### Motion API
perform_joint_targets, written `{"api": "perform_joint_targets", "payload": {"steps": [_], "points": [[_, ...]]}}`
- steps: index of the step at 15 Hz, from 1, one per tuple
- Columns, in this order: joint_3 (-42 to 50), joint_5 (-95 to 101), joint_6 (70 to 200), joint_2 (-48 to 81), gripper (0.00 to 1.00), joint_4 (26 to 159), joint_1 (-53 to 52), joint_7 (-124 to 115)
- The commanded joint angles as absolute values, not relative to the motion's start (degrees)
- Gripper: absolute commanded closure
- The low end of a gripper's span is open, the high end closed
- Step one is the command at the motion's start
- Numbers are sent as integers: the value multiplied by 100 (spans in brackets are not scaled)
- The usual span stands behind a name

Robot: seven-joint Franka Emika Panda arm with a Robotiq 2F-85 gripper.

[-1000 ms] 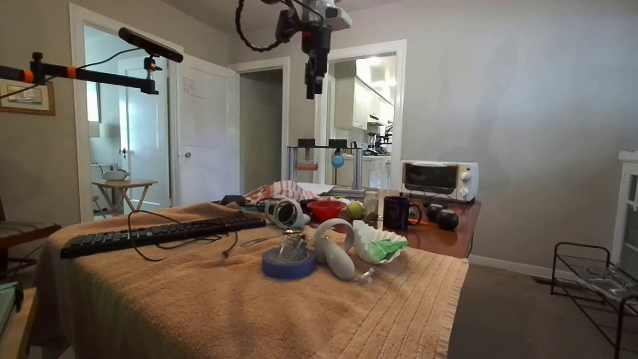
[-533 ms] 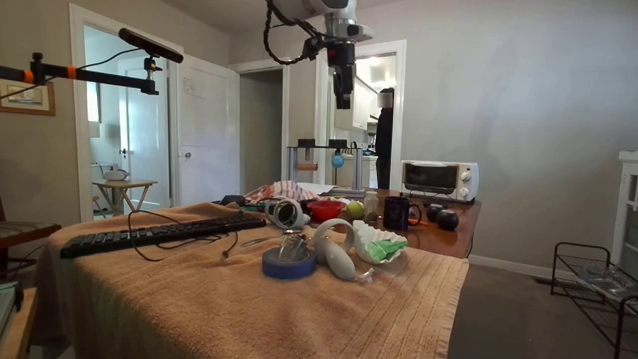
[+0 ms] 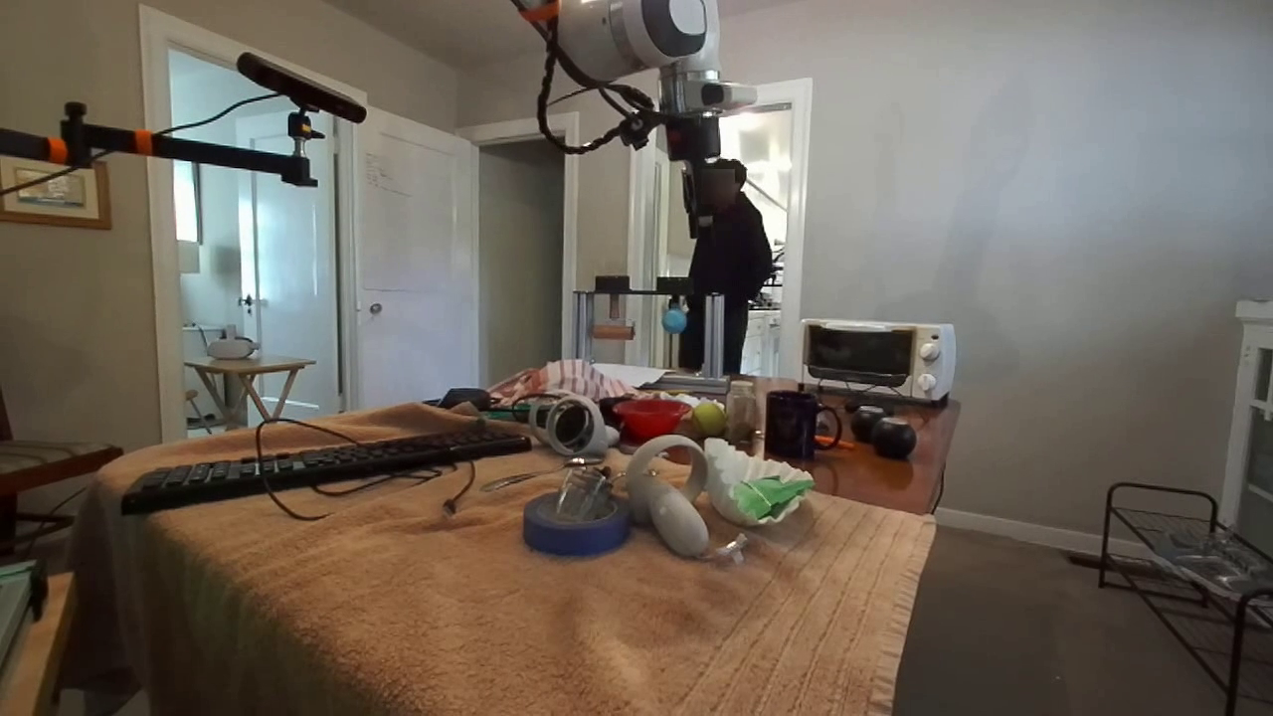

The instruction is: Take the black mug and put it on the orange towel

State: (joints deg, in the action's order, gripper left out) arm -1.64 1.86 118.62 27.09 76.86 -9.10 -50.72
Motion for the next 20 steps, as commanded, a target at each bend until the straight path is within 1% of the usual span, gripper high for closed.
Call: {"api": "perform_joint_targets", "payload": {"steps": [1,9,15,18,20], "points": [[16,305,12013,3294,0,7275,-1097,-5382],[315,223,12530,4607,0,6170,-1108,-5671],[598,205,12350,5379,0,5341,-1046,-6288],[562,-10,12072,5674,0,5019,-916,-6722],[686,177,11781,5751,0,4883,-1009,-6995]]}}
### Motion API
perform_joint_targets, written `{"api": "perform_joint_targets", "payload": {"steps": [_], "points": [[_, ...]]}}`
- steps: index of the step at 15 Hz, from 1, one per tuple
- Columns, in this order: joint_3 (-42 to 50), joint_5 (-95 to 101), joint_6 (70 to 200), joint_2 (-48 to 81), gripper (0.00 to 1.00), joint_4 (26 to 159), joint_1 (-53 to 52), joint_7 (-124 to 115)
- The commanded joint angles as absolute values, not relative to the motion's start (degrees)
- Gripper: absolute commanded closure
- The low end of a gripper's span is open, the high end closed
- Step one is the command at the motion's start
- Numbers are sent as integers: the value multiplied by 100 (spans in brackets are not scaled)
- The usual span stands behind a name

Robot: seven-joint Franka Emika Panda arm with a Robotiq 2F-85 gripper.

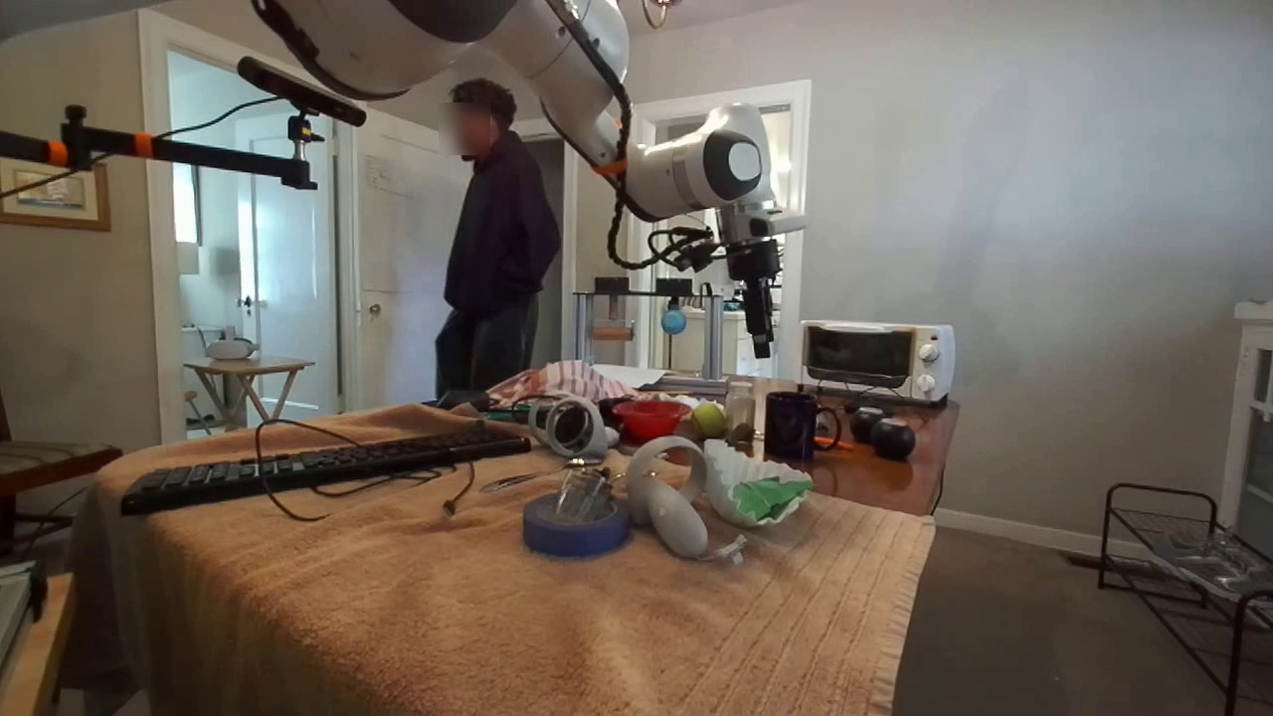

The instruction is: Take the black mug and put it on the orange towel

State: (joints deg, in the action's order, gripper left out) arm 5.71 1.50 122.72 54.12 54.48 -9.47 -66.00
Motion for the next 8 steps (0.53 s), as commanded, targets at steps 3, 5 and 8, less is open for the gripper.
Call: {"api": "perform_joint_targets", "payload": {"steps": [3,5,8], "points": [[604,179,11980,5582,0,5192,-952,-6830],[621,188,11915,5679,0,5073,-970,-6913],[633,131,11800,5918,0,4823,-922,-7099]]}}
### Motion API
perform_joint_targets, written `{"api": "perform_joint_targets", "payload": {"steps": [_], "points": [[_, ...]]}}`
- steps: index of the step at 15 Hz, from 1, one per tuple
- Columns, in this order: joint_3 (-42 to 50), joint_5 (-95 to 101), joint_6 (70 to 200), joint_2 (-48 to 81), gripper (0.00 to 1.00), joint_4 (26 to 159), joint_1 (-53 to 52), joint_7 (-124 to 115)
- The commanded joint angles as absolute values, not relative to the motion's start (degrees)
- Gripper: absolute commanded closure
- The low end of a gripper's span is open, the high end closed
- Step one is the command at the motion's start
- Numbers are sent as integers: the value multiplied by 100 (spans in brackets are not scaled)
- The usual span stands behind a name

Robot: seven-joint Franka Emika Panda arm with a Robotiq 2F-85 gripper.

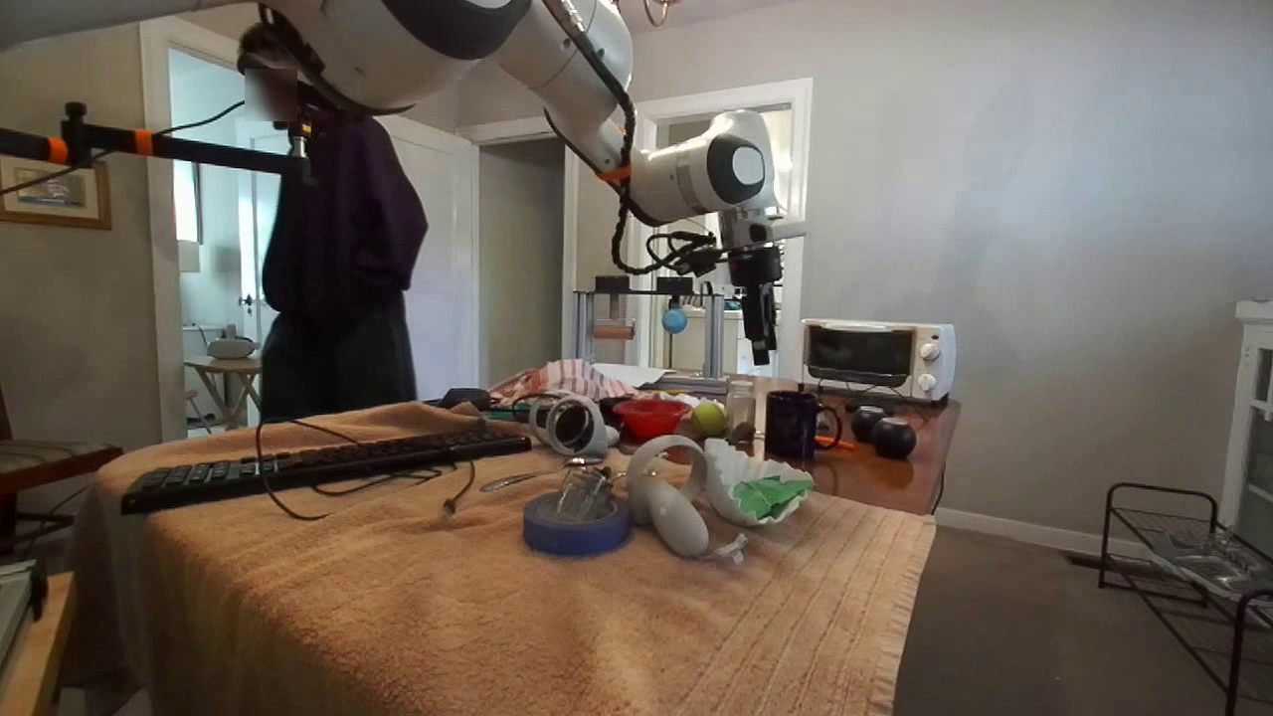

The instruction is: Take the black mug and put it on the orange towel

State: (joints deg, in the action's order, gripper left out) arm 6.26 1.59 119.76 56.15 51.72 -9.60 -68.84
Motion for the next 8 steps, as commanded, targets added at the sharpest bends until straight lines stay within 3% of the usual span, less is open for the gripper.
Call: {"api": "perform_joint_targets", "payload": {"steps": [1,8], "points": [[627,131,11718,5969,0,4785,-908,-7108],[522,-20,11919,6464,0,4390,-723,-7334]]}}
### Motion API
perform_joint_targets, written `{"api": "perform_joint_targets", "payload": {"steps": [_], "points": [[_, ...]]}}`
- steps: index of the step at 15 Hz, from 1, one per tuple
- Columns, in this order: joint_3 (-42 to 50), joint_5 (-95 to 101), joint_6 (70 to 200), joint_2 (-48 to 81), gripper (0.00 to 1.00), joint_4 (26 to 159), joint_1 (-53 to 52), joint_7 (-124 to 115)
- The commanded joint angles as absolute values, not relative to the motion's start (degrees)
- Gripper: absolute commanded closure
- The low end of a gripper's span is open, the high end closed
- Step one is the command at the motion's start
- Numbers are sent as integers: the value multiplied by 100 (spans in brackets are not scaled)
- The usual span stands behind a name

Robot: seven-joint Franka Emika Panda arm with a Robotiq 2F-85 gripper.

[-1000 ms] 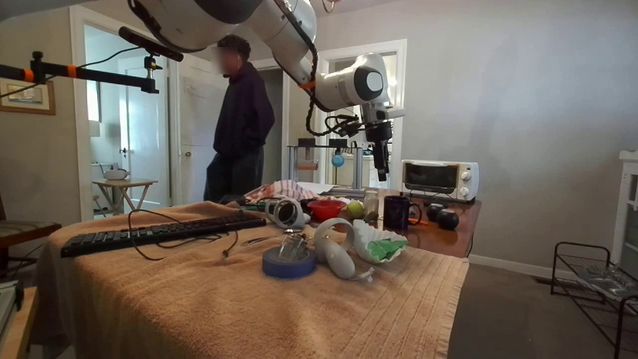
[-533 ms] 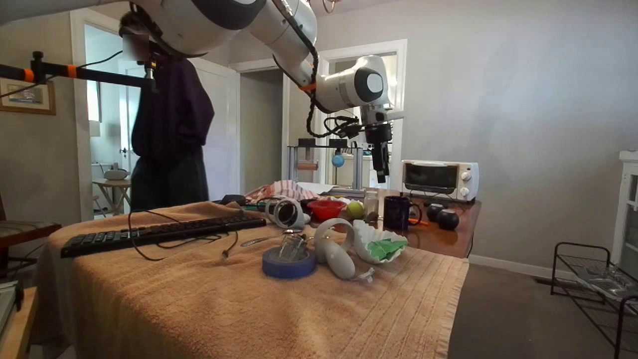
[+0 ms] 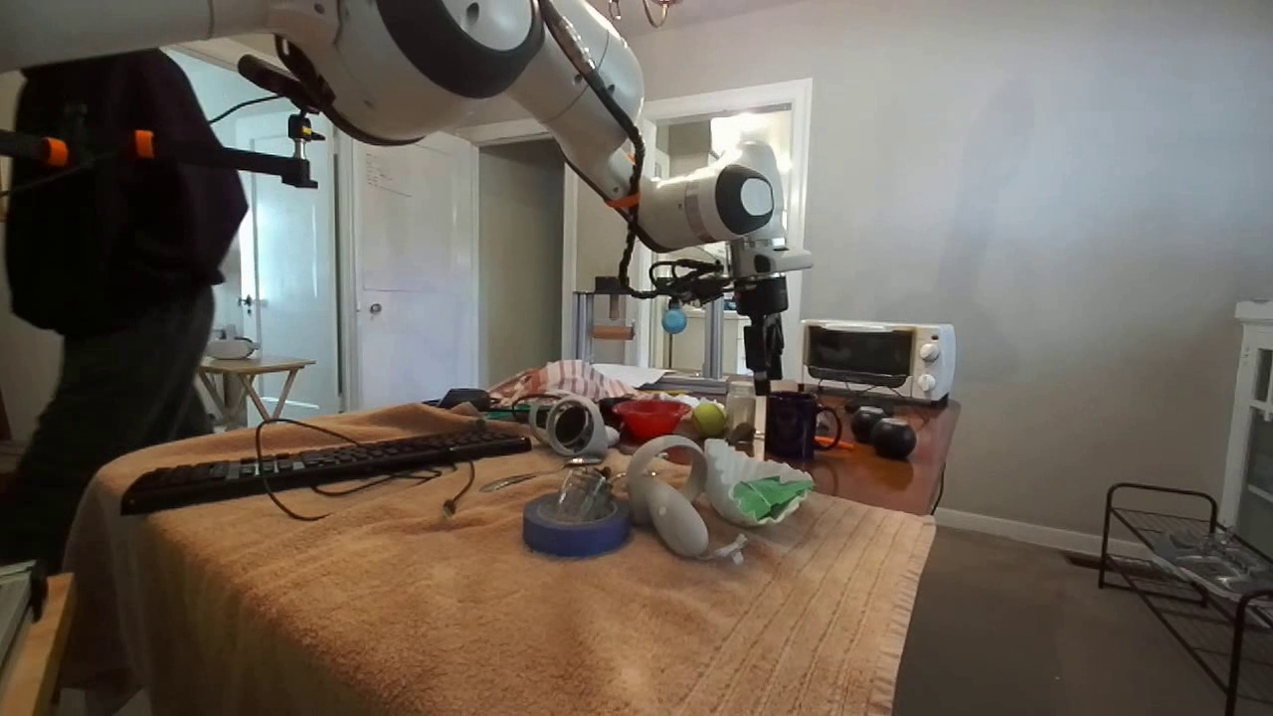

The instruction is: Take the black mug and put it on the orange towel

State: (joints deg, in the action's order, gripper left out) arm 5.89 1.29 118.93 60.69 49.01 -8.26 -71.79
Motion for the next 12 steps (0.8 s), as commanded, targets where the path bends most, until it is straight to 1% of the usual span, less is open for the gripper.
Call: {"api": "perform_joint_targets", "payload": {"steps": [1,7,9,10,12], "points": [[501,-42,11890,6518,0,4322,-698,-7361],[346,-186,11989,6787,0,4011,-608,-7379],[313,-165,12069,6859,16,3935,-589,-7409],[307,-163,12108,6897,22,3898,-584,-7427],[289,-158,12155,6967,19,3820,-568,-7460]]}}
